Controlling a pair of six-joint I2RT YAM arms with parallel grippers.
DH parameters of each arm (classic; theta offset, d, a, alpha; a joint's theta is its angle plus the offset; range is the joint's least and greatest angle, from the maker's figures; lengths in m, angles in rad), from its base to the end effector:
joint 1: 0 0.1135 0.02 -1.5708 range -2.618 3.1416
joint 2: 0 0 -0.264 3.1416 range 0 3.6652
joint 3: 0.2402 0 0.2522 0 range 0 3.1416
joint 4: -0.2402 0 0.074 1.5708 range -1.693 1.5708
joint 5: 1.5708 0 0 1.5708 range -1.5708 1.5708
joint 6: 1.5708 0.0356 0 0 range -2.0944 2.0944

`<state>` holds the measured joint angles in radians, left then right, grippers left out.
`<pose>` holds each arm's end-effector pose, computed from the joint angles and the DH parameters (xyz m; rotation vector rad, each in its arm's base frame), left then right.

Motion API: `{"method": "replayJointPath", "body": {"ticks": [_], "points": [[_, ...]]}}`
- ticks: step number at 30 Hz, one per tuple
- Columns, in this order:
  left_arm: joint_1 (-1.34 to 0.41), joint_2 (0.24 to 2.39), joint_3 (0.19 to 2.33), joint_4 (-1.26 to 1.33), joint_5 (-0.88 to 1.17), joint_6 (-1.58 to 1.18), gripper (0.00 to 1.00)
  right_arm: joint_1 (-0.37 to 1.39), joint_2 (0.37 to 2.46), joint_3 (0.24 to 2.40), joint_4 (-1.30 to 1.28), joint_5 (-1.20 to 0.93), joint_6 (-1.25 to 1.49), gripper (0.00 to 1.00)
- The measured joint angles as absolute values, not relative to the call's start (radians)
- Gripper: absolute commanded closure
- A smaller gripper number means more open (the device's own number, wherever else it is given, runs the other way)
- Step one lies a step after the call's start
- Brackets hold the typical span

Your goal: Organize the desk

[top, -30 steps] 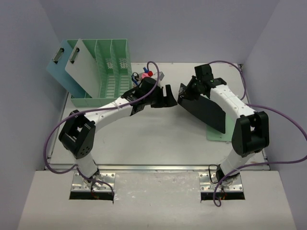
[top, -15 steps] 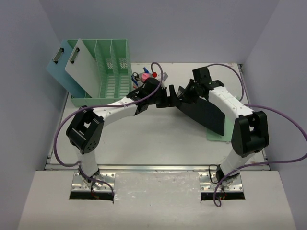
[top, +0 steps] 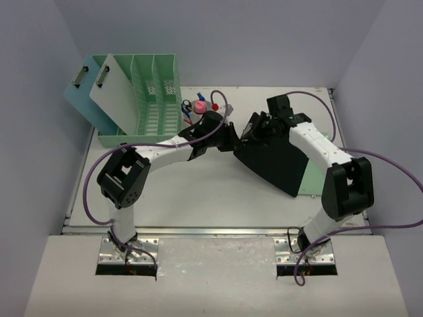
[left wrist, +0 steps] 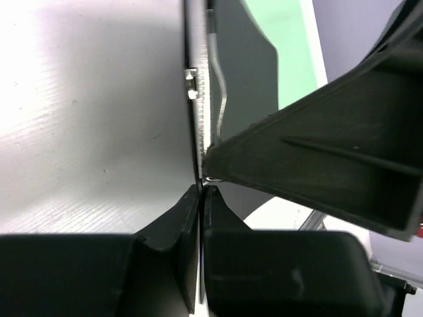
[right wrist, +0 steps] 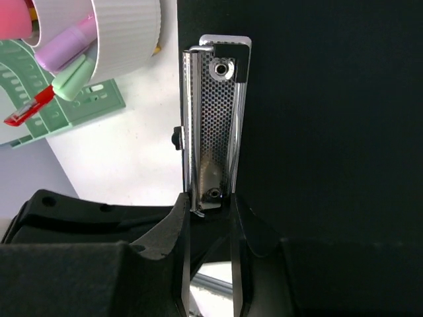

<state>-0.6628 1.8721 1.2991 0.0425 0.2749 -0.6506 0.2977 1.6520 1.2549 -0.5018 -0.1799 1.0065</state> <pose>0.3331 -0.2723 0.2284 0.1930 2.2610 -1.0389 0.3407 0.1112 0.2519 0.8303 2.4812 0.7416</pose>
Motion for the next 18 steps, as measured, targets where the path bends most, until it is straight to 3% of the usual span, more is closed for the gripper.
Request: {"method": "replayJointPath", "body": {"ticks": [1,4,7,13,18], "points": [[-0.663,1.872,1.293,0.047,0.27,-0.647,1.0,0.295,1.649,1.253,-0.503,-0.189,1.003,0.69],[-0.662,1.868,1.274,0.065,0.272,-0.634,1.0,0.29,1.646,1.253,-0.507,-0.221,0.966,0.39],[-0.662,1.848,1.227,0.081,0.272,-0.606,1.0,0.278,1.644,1.255,-0.503,-0.288,0.86,0.23],[-0.662,1.771,1.099,0.099,0.294,-0.501,1.0,0.088,1.644,1.338,-0.464,-0.607,0.509,0.15],[-0.662,1.679,1.007,0.11,0.363,-0.372,1.0,-0.132,1.709,1.571,-0.47,-0.916,0.217,0.29]]}}
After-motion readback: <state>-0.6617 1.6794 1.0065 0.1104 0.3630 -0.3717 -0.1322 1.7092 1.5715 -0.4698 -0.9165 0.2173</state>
